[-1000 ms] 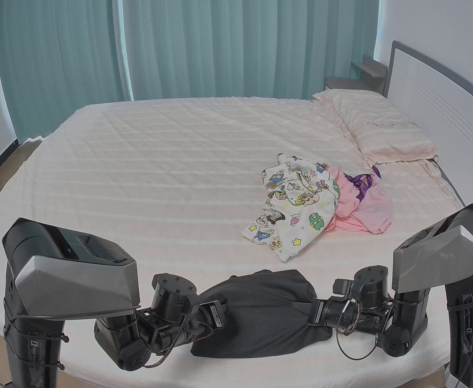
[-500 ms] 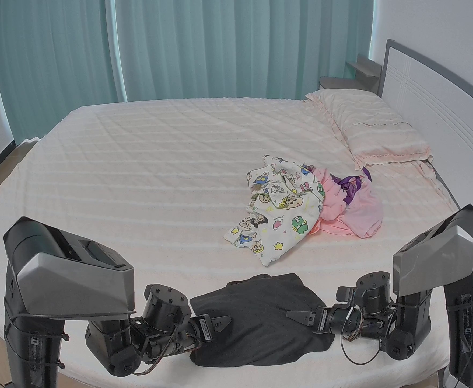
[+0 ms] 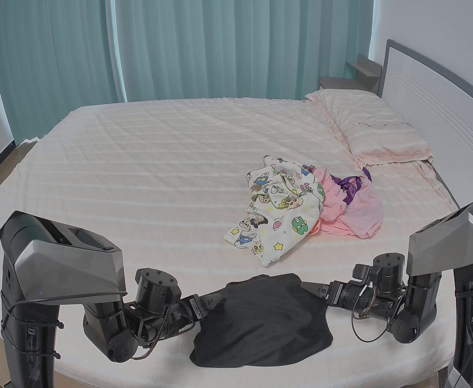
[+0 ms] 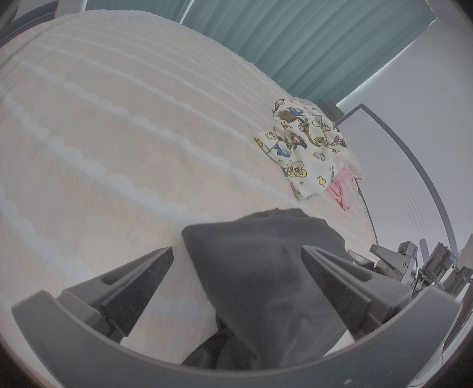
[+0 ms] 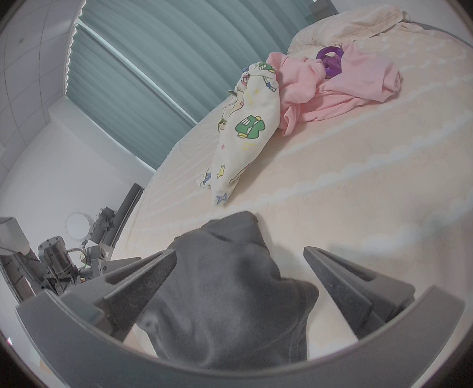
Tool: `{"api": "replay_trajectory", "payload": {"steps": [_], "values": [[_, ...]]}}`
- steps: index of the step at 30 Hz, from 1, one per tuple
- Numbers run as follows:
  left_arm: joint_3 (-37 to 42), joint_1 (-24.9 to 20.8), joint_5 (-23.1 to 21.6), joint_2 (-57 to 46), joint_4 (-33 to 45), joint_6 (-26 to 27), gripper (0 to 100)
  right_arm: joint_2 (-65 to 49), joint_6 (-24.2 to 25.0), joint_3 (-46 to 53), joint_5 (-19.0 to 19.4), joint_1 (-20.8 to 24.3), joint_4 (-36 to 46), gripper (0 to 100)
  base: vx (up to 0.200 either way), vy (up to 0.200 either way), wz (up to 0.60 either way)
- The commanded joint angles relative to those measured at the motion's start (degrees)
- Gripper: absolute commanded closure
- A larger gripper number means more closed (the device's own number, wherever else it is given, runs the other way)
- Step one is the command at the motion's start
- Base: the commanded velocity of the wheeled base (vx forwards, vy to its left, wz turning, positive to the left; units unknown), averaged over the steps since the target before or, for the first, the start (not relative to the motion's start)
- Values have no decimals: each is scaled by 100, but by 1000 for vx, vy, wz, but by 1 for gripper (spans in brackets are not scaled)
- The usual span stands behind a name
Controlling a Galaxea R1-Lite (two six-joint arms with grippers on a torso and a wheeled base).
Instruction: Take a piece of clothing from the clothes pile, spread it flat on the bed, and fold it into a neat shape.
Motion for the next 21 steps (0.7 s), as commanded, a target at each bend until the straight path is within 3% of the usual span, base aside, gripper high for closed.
{"api": "replay_trajectory", "payload": {"steps": [1, 9, 10, 15, 21], "values": [[-267, 4, 32, 172, 25, -16, 0, 168, 167, -205, 1, -71, -58, 0, 0, 0, 0], [-574, 12, 269, 470, 25, 10, 0, 300, 449, -407, 19, -124, -58, 0, 0, 0, 0], [-574, 12, 269, 470, 25, 10, 100, 300, 449, -407, 19, -124, -58, 0, 0, 0, 0], [-785, 21, 770, 532, -81, -25, 100, 678, 458, -952, 10, -97, 3, 0, 0, 0, 0], [-785, 21, 867, 541, -564, -104, 100, 933, 466, -1479, 19, 43, 320, 0, 0, 0, 0]]}}
